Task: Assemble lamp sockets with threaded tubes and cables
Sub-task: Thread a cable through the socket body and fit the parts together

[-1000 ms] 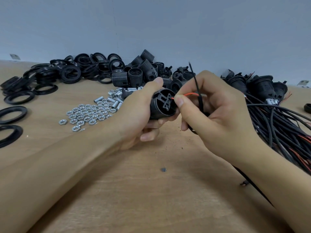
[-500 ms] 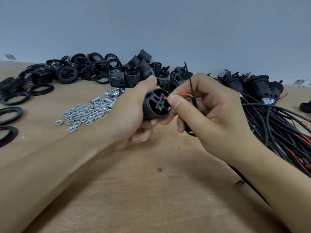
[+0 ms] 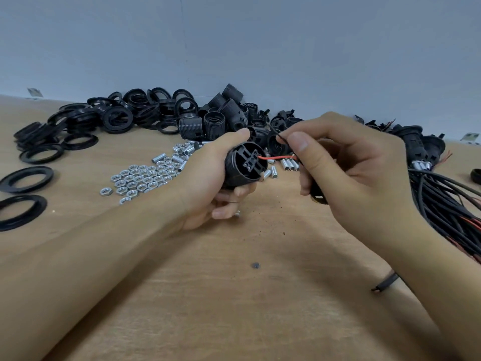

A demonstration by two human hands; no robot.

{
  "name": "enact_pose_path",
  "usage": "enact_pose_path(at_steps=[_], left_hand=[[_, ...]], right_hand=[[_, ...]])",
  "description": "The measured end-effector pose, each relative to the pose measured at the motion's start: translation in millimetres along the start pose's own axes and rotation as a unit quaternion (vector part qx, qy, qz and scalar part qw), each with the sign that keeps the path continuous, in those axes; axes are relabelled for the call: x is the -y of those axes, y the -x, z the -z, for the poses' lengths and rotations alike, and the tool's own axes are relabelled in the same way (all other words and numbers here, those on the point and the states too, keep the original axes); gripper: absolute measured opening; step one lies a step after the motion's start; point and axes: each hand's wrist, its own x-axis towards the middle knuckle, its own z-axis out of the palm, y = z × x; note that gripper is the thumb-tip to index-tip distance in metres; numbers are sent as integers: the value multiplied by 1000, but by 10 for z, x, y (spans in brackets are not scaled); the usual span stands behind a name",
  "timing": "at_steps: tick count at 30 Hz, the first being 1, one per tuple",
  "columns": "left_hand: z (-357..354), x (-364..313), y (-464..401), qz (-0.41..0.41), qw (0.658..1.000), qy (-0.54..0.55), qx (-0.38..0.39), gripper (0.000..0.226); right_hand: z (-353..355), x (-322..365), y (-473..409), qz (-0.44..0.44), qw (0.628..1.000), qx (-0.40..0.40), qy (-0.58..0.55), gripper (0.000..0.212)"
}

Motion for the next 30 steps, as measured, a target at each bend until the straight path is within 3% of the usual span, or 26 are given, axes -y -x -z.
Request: enact_pose_path(at_steps=[9,30], left_hand=[[18,-14,0,-3,999,26,34,52],[10,-4,-8,32,997,41,57,37]], right_hand=[[45,-42,-5,126,980,37,150,11],[62,2,-5,106,967,133,191,3]])
